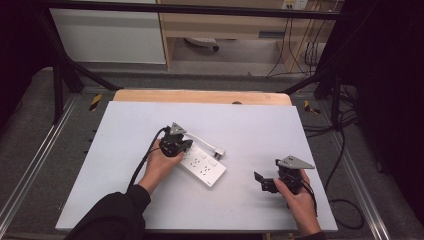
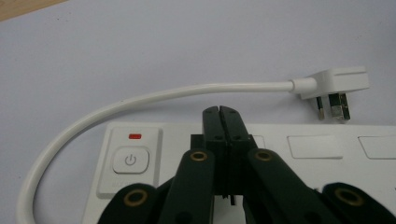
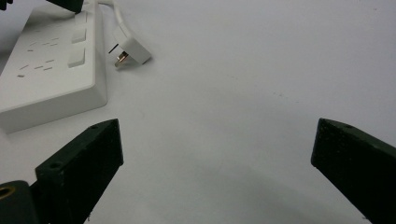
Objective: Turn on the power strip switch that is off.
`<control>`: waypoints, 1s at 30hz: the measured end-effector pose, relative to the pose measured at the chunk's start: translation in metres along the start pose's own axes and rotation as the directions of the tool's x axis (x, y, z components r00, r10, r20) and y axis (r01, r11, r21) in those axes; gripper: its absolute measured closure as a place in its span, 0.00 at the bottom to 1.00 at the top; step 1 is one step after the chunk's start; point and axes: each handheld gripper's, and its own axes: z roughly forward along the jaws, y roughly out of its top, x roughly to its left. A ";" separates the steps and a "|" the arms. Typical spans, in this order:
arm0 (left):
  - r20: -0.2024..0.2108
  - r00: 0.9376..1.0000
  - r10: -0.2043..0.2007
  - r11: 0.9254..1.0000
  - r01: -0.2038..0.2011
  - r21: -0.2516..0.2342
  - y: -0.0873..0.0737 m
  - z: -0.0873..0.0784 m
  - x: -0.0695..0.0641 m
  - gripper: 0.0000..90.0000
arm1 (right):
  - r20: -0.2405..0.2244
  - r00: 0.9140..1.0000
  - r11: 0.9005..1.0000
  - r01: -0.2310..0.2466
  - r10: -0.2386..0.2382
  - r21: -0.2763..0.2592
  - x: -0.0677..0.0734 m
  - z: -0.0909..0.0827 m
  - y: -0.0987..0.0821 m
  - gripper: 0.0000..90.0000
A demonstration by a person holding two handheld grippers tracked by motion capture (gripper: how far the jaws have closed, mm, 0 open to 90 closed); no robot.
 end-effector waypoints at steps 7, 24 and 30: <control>0.008 1.000 -0.011 1.000 0.011 0.001 0.000 0.000 0.002 1.00 | -0.001 1.000 1.000 -0.001 0.001 0.004 0.001 0.000 0.000 0.03; 0.015 1.000 -0.001 1.000 0.001 0.001 0.000 0.001 0.002 1.00 | -0.002 1.000 1.000 -0.003 0.003 0.007 0.000 0.001 0.000 0.03; 0.018 1.000 -0.006 1.000 0.006 -0.003 0.000 0.002 0.003 1.00 | -0.002 1.000 1.000 -0.004 0.004 0.008 0.000 0.001 0.000 0.03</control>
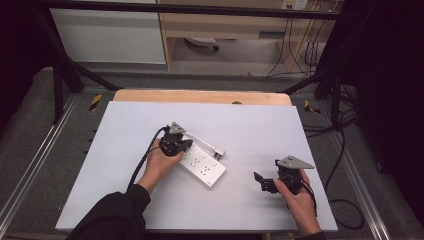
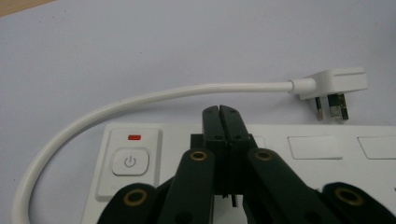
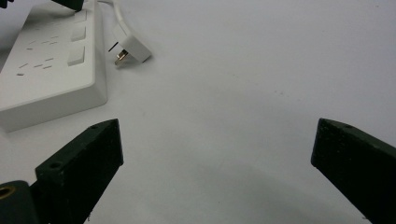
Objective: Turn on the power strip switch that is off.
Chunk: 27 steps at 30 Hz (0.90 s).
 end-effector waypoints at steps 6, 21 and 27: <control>-0.002 1.000 -0.007 1.000 0.007 0.003 -0.001 0.001 0.002 1.00 | 0.001 1.000 1.000 0.000 0.000 0.000 0.000 0.000 0.000 0.03; -0.003 1.000 -0.011 1.000 0.011 -0.016 -0.002 0.004 0.001 1.00 | -0.001 1.000 1.000 0.000 0.000 -0.002 -0.001 0.000 0.000 0.03; 0.003 1.000 -0.013 1.000 0.013 -0.018 -0.001 0.004 0.002 1.00 | -0.003 1.000 1.000 -0.002 0.002 -0.004 0.000 0.000 0.000 0.03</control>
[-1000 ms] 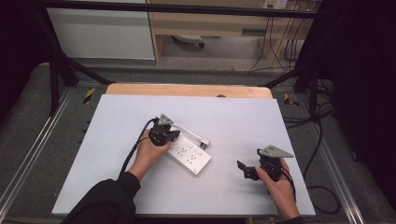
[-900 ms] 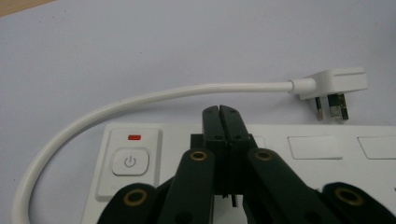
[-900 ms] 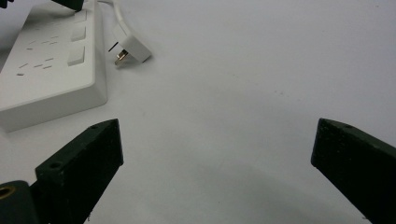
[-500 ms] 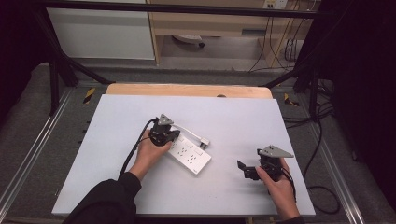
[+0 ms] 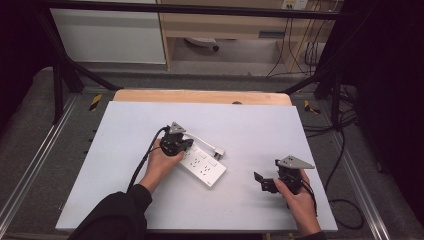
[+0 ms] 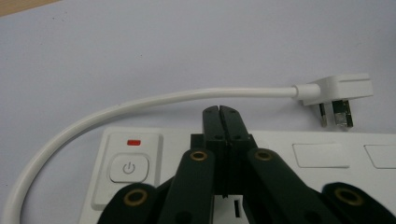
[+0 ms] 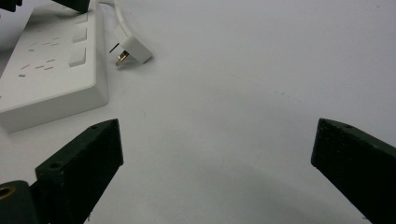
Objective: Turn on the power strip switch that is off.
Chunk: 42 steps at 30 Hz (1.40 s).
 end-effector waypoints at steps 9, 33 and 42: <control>0.003 1.000 0.002 1.000 -0.002 -0.003 0.000 0.000 0.000 1.00 | -0.001 1.000 1.000 -0.001 0.001 -0.001 0.000 0.000 0.000 0.03; 0.014 1.000 -0.007 0.998 0.008 -0.065 0.007 -0.008 -0.003 0.82 | -0.001 1.000 1.000 -0.004 0.004 -0.007 0.000 -0.001 0.001 0.03; 0.014 1.000 -0.006 0.998 0.007 -0.068 0.010 -0.012 -0.007 0.52 | 0.000 1.000 1.000 -0.004 0.004 -0.003 0.000 0.000 0.000 0.03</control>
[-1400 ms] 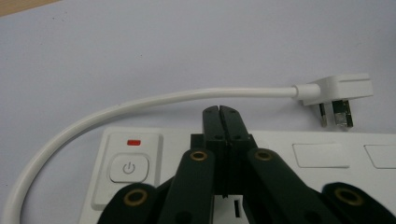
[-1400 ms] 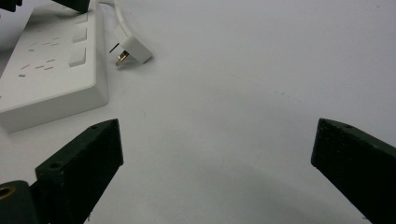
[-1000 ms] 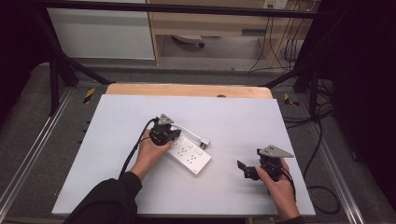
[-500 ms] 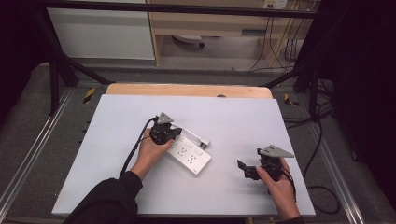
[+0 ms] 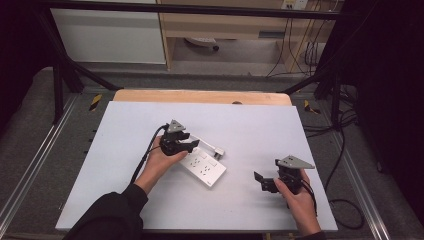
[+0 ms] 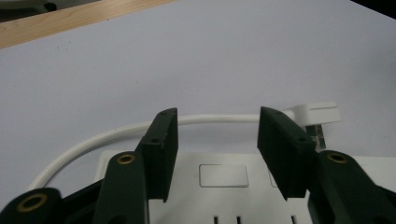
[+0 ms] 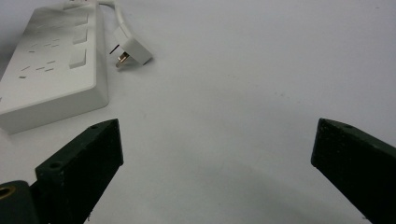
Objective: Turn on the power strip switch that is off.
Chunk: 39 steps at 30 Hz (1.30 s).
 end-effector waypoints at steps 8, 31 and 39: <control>-0.001 1.000 -0.018 0.999 0.018 -0.030 0.004 -0.007 0.001 0.24 | 0.000 1.000 1.000 0.000 0.000 0.000 0.000 0.000 0.000 0.03; -0.003 0.999 -0.043 0.996 0.043 -0.077 0.008 -0.045 0.013 0.09 | -0.001 1.000 1.000 0.006 -0.006 0.002 0.000 0.001 0.000 0.03; -0.011 0.999 -0.032 0.995 0.031 -0.094 0.008 -0.062 0.017 0.09 | -0.001 1.000 1.000 0.007 -0.007 0.003 0.001 0.001 0.000 0.03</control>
